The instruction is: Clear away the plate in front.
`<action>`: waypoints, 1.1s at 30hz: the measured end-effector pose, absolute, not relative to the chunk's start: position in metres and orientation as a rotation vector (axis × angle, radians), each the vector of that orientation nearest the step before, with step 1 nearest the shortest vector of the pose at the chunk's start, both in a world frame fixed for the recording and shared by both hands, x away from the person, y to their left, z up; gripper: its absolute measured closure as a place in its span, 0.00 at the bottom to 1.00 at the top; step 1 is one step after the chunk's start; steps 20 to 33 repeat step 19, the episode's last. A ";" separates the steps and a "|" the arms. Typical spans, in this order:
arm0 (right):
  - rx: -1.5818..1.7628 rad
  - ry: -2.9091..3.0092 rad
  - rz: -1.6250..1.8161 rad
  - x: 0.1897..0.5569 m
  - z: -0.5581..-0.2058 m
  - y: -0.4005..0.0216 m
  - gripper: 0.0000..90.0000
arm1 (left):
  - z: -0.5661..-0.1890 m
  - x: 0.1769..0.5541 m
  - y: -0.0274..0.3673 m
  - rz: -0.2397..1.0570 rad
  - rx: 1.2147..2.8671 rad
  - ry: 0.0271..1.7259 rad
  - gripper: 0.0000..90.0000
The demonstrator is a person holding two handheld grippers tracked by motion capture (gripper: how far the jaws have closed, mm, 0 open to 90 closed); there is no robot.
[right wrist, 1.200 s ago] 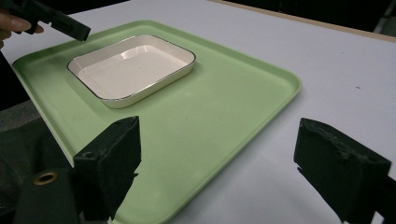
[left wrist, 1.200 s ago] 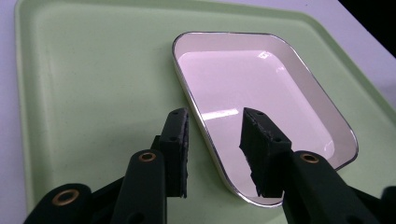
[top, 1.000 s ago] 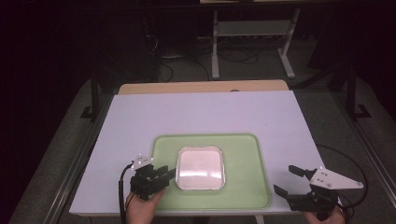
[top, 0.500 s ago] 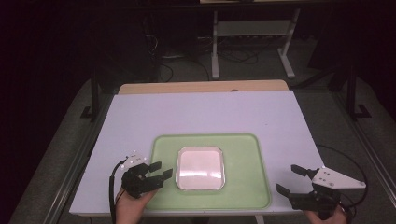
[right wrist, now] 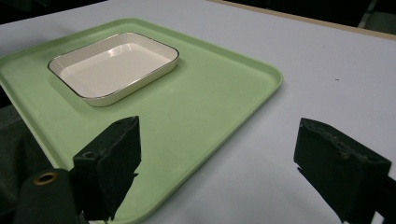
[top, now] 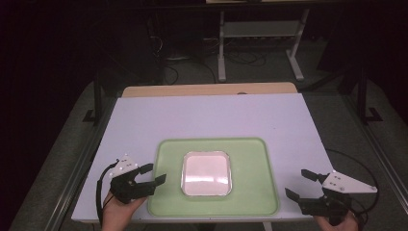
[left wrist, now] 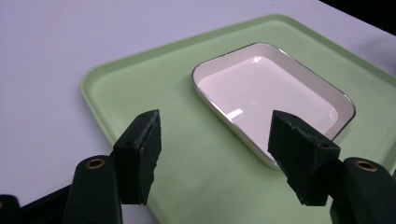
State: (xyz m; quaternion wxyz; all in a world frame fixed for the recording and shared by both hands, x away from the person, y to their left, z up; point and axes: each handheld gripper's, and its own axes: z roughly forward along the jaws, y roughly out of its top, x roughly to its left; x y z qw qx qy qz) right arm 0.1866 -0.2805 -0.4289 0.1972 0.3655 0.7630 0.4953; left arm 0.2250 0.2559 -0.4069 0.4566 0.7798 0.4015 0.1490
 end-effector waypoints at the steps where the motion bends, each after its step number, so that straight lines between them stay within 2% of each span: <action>1: 1.024 2.136 1.386 0.187 -0.429 -0.281 0.15 | -0.408 0.223 0.259 0.373 1.921 0.995 0.38; 14: 1.018 2.143 1.389 0.186 -0.429 -0.279 0.16 | -0.424 0.198 0.285 0.403 1.858 1.016 0.37; 33: 1.010 2.151 1.396 0.187 -0.429 -0.277 0.16 | -0.425 0.199 0.287 0.423 1.834 1.032 0.37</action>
